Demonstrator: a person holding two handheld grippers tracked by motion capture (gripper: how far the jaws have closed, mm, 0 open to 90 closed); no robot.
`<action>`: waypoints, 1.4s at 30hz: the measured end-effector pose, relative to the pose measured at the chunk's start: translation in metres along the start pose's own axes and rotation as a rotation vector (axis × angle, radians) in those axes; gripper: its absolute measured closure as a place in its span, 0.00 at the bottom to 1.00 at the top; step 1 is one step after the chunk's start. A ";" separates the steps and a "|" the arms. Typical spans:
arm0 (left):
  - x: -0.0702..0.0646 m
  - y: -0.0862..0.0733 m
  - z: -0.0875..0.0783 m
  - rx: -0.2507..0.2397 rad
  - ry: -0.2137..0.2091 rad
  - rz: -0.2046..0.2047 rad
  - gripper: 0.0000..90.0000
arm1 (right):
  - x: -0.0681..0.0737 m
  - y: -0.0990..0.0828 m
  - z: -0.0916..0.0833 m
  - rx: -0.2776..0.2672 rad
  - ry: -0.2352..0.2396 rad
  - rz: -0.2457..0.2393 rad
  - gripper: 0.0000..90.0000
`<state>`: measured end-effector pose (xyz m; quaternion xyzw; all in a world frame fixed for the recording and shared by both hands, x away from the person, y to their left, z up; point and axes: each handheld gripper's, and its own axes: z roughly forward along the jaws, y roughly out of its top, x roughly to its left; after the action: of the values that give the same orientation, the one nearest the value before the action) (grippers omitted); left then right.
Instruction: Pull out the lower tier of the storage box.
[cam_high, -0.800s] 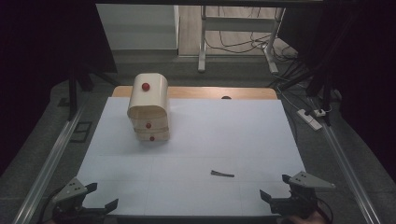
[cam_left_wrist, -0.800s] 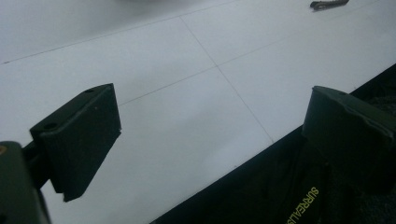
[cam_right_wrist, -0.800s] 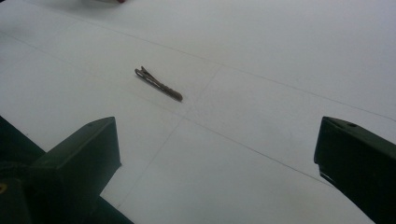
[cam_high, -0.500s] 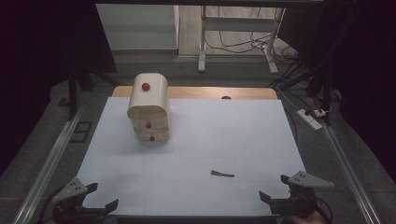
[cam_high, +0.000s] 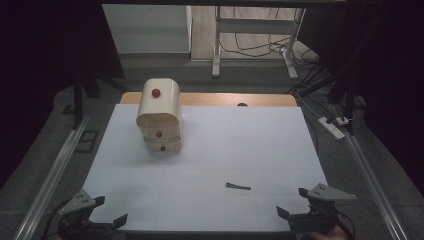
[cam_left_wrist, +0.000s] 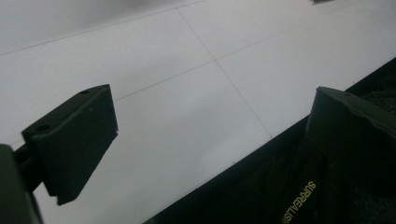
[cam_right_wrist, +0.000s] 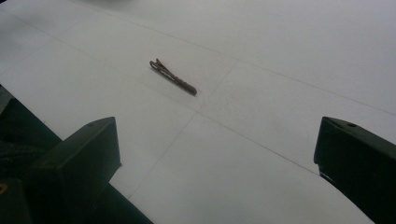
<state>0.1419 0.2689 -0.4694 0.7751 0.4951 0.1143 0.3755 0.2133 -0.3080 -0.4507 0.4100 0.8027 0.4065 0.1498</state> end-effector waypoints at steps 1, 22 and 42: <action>0.000 0.000 0.000 0.000 0.000 0.000 0.02 | 0.000 0.000 0.000 0.000 0.000 0.000 0.00; -0.004 0.008 0.005 -0.016 -0.035 0.051 0.00 | 0.001 0.001 0.002 0.025 0.015 -0.028 0.00; -0.005 0.020 0.021 -0.033 -0.127 0.068 0.00 | 0.003 0.001 0.004 0.036 0.021 -0.036 0.00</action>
<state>0.1645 0.2503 -0.4687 0.7909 0.4419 0.0857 0.4146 0.2146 -0.3035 -0.4521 0.3936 0.8187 0.3935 0.1412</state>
